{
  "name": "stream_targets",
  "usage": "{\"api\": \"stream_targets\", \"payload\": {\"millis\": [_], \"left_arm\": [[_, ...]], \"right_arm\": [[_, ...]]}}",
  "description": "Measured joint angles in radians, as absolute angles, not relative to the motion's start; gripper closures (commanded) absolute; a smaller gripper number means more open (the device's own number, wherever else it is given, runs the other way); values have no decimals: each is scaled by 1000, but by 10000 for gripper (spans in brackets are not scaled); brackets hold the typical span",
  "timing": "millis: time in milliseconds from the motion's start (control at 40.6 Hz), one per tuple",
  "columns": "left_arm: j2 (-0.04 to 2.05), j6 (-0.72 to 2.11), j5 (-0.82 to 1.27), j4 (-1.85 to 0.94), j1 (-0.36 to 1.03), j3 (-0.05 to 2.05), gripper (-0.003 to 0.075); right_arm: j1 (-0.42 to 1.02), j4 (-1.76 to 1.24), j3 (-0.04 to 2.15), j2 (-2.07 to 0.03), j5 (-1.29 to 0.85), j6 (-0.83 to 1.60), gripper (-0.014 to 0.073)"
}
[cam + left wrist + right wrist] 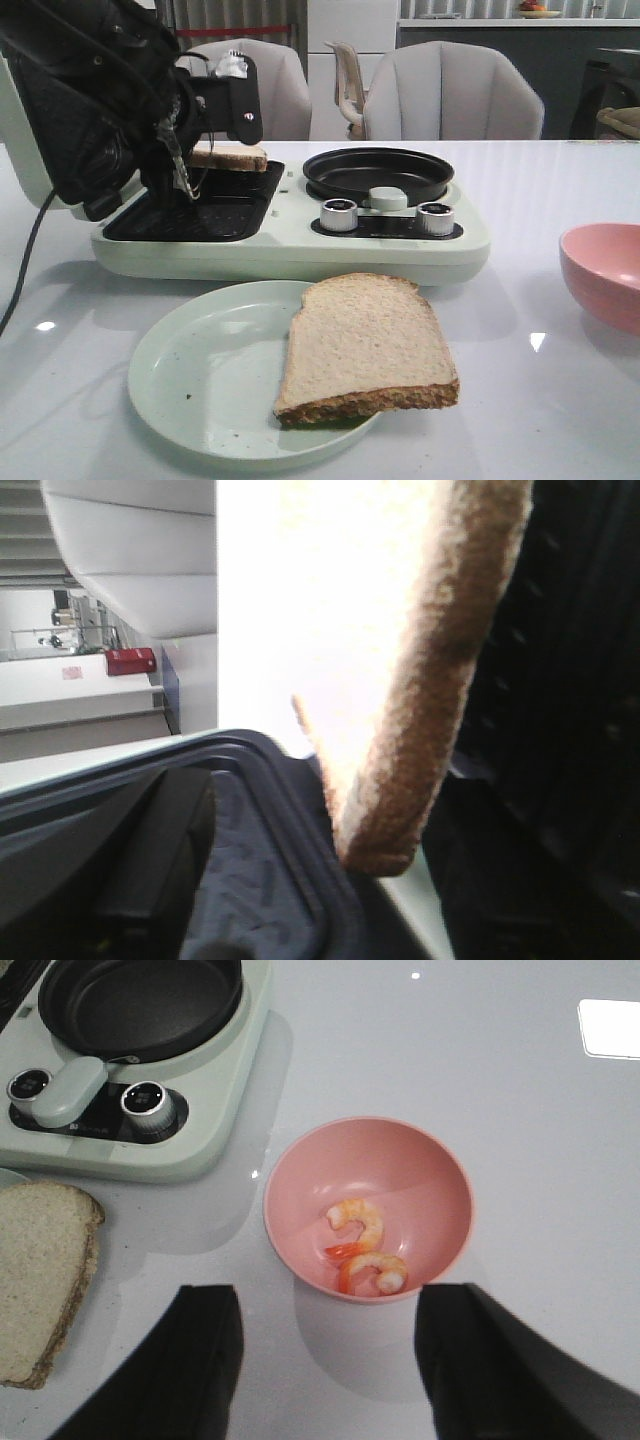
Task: Make breakfast with bread and shrimp
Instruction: 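Lift the bread and lower it onto the farther sandwich plate, release, then withdraw the left gripper upward from the sandwich maker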
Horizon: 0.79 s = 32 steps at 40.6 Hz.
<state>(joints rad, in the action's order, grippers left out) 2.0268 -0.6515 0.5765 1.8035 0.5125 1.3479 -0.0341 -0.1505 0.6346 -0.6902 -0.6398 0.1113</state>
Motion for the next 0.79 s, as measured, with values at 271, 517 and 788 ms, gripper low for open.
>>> {"api": "stream_targets", "payload": {"millis": [271,517,788], "left_arm": [[1854,-745,642,1803,561,1263,222],[1695,-751,854,1594,724,1184,222],[1464,-542,1017,955,861,1184,222]], "right_arm": [[-34,-151,635,-690,-640,111,98],[-34,-151,635,-690,-640,111,98],[-34,-151,635,-690,-640,111,98]]}}
